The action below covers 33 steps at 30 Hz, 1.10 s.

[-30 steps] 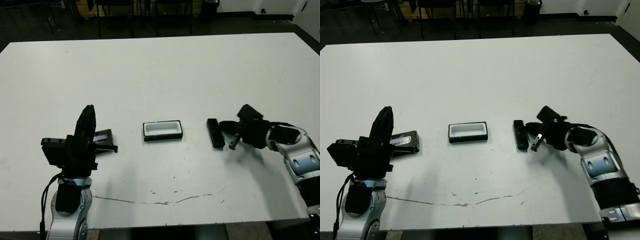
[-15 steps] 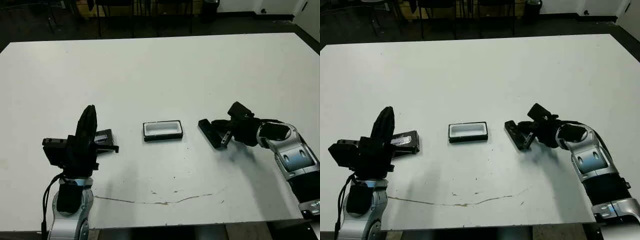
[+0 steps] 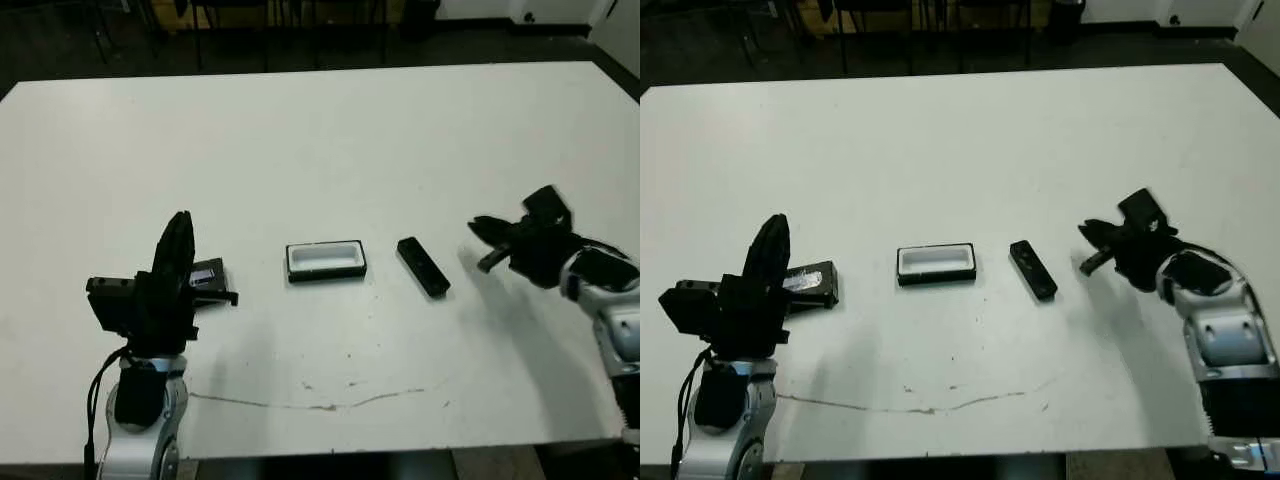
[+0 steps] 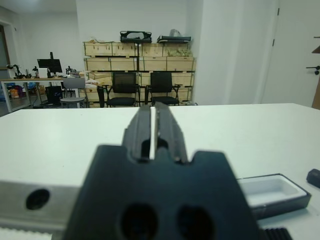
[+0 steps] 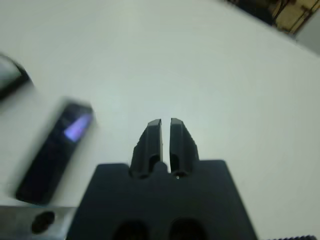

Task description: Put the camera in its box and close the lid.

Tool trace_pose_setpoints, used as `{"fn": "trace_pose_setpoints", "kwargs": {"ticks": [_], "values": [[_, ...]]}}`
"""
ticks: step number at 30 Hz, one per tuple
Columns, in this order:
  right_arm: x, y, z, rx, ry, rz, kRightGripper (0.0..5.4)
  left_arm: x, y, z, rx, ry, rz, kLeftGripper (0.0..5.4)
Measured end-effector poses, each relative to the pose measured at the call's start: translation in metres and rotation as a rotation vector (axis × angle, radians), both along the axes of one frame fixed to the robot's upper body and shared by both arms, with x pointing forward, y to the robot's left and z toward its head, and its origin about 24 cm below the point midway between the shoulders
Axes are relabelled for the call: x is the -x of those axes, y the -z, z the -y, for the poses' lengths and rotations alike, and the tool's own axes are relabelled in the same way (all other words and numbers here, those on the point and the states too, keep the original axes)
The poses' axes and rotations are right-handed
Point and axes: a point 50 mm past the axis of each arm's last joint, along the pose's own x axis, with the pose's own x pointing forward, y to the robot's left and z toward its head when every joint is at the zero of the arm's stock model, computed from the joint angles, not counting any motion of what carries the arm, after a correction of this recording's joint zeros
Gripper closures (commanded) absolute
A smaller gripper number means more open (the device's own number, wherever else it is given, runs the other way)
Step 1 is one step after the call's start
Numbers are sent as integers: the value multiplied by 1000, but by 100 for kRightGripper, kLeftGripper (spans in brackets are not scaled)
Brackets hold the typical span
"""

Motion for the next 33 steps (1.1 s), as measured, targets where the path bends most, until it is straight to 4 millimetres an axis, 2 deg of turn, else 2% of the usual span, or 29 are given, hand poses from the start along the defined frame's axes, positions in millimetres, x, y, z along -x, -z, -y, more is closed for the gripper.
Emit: {"fn": "trace_pose_setpoints", "kwargs": {"ticks": [4,8,15,19,33], "values": [[17,1,-13,-17,2,-27,540,0,0,1,1,2,-1,539],[28,9,-23,-24,-27,-3,504,-1,0,1,2,2,-5,540],[46,25,-37,-48,13,18,387,0,1,0,2,0,-9,540],[51,32,-44,12,25,54,318,0,1,0,4,0,-14,540],[54,33,-58,0,77,60,73,0,2,-2,3,-4,-15,540]]}}
